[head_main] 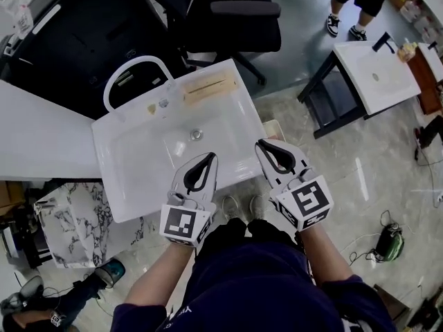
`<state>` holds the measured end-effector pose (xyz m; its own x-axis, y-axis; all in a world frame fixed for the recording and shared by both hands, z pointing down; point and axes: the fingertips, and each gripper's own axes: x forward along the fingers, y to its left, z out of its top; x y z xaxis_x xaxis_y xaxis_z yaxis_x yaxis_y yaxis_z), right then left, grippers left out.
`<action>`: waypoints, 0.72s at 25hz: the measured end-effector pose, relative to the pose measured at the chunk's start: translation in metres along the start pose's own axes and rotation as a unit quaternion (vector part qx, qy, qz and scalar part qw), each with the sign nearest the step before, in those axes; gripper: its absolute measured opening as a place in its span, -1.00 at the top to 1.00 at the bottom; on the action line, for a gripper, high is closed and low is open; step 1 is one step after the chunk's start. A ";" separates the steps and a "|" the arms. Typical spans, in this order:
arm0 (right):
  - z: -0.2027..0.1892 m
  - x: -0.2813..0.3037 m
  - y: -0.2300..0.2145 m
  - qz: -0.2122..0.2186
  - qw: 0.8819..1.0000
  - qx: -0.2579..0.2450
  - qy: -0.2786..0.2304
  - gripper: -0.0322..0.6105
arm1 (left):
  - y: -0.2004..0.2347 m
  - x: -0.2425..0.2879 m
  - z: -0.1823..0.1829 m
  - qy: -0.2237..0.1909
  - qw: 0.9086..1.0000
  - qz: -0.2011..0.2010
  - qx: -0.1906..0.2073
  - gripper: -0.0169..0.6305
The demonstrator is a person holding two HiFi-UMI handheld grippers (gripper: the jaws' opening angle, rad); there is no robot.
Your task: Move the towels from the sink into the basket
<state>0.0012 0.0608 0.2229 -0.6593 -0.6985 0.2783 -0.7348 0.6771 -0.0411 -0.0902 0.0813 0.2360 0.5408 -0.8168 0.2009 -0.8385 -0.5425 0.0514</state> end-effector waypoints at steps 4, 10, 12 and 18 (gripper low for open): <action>0.007 -0.004 0.011 0.041 0.999 -0.014 -0.006 0.83 | -0.006 -0.010 0.003 -0.006 0.999 0.032 -0.003 0.92; 0.017 -0.013 0.018 0.107 0.993 -0.039 -0.013 0.84 | -0.018 -0.025 0.014 -0.019 0.996 0.087 -0.010 0.92; 0.021 -0.016 0.020 0.123 0.991 -0.046 -0.016 0.84 | -0.021 -0.030 0.019 -0.024 0.994 0.103 -0.008 0.92; 0.030 -0.016 0.035 0.156 0.986 -0.057 -0.020 0.85 | -0.020 -0.045 0.027 -0.032 0.990 0.134 -0.005 0.92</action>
<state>-0.0183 0.0885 0.1884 -0.8579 -0.4588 0.2313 -0.4737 0.8806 -0.0100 -0.0962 0.1238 0.1994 0.3013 -0.9422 0.1462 -0.9530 -0.3025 0.0147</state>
